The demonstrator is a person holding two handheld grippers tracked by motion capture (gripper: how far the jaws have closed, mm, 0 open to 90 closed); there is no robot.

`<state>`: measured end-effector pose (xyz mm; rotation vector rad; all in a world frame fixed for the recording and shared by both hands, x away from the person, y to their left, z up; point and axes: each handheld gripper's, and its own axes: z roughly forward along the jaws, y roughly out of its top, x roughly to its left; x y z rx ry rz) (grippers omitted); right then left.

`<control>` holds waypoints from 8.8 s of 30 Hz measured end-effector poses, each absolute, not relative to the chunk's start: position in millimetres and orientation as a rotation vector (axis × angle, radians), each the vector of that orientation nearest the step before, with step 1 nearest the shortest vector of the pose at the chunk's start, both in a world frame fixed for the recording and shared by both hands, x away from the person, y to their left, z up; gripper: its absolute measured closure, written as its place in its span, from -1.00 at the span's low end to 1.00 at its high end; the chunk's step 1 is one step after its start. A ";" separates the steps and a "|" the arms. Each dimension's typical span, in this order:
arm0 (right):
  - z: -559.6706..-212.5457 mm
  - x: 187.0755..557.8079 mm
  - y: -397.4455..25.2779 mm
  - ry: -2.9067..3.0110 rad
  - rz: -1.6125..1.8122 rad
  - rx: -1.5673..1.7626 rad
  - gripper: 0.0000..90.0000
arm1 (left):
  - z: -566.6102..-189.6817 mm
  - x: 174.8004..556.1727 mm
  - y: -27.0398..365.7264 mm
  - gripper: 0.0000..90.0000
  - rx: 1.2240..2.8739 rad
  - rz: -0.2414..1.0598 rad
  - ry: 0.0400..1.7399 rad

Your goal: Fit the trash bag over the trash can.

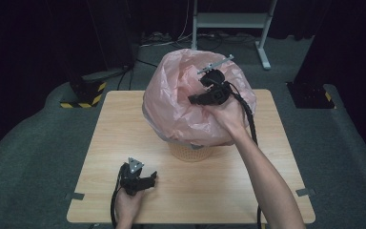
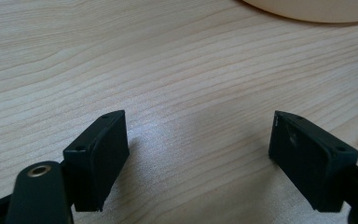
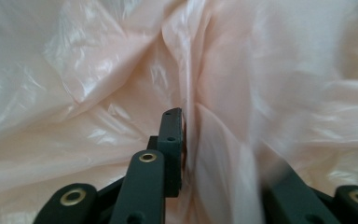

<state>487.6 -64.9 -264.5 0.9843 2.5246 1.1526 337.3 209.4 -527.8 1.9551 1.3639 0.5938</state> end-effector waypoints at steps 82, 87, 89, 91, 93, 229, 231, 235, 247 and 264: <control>-285.1 517.4 -19.8 2.646 0.812 0.974 0.95 | -527.7 337.0 209.4 -0.56 1.957 0.595 1.366; -277.4 516.6 -21.1 2.592 0.916 0.967 0.85 | -527.7 337.0 209.4 -0.56 1.957 0.595 1.366; -278.8 517.0 -19.9 2.592 0.909 0.968 0.85 | -527.7 336.9 209.5 -0.56 1.957 0.595 1.366; -283.0 518.4 -17.3 2.598 0.824 0.956 0.87 | -527.7 337.0 209.5 -0.56 1.957 0.595 1.366; -289.5 521.4 -14.4 2.637 0.743 0.972 0.89 | -527.7 336.9 209.3 -0.56 1.958 0.597 1.366; -258.6 471.2 -159.9 2.200 1.050 1.114 0.14 | -527.9 337.0 209.1 -0.55 1.956 0.601 1.364; -259.1 470.7 -160.6 2.201 1.050 1.114 0.14 | -527.9 336.9 209.0 -0.55 1.956 0.602 1.364; -258.7 469.1 -162.3 2.195 1.056 1.113 0.14 | -527.9 336.9 209.0 -0.55 1.956 0.602 1.364; -264.4 465.6 -168.1 2.179 1.096 1.124 0.14 | -527.8 336.9 209.2 -0.55 1.958 0.604 1.362; -261.0 454.0 -180.2 2.135 1.148 1.119 0.14 | -527.7 336.8 209.2 -0.55 1.960 0.606 1.363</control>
